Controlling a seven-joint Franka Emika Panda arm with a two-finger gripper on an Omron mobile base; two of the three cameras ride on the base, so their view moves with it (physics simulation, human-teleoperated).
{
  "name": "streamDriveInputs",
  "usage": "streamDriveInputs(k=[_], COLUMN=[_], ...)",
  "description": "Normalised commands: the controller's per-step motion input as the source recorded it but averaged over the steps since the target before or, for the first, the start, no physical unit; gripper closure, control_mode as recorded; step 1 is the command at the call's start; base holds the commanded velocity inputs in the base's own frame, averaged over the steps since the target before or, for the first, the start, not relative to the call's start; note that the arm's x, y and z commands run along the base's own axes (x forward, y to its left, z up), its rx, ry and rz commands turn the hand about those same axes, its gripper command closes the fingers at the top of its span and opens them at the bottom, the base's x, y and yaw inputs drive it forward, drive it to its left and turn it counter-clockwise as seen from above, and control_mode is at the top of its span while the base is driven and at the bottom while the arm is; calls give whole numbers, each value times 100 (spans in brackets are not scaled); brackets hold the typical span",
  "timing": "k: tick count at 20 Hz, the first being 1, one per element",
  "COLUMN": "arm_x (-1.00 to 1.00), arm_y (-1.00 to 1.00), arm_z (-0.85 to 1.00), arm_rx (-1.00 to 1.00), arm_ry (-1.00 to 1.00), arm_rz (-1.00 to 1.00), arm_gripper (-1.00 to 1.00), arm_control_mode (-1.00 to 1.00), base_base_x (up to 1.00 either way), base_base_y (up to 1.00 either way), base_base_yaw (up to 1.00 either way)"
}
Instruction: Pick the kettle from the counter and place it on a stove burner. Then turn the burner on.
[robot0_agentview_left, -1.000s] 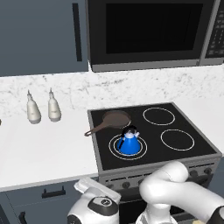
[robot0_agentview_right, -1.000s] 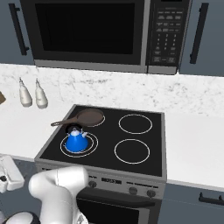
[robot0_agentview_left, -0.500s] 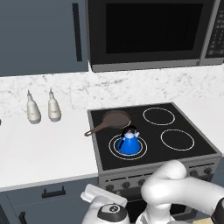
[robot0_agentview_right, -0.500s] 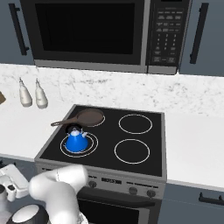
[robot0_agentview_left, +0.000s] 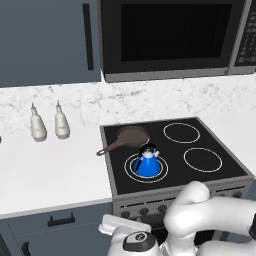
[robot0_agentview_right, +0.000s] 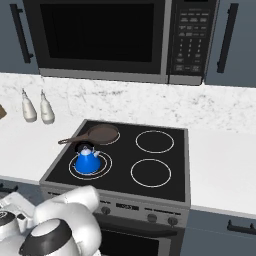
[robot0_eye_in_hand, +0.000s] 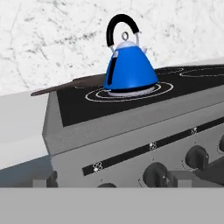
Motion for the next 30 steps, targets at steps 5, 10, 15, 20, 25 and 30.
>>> streamDriveInputs(k=[5,10,15,20,25,30], arm_x=[0,0,1,16,1,3], arm_y=[0,0,0,-2,-27,-30], arm_z=[-14,-11,-3,-7,-1,0], arm_rx=[0,0,0,0,0,4], arm_ry=[1,0,-1,-9,-12,-12], arm_rz=[28,37,26,2,0,0], arm_gripper=[-100,-100,-100,-100,-100,-100], arm_control_mode=[-100,-100,-100,-100,-100,-100], base_base_x=[0,0,0,0,0,0], base_base_y=[0,0,0,0,0,0], base_base_yaw=[0,0,0,0,0,0])
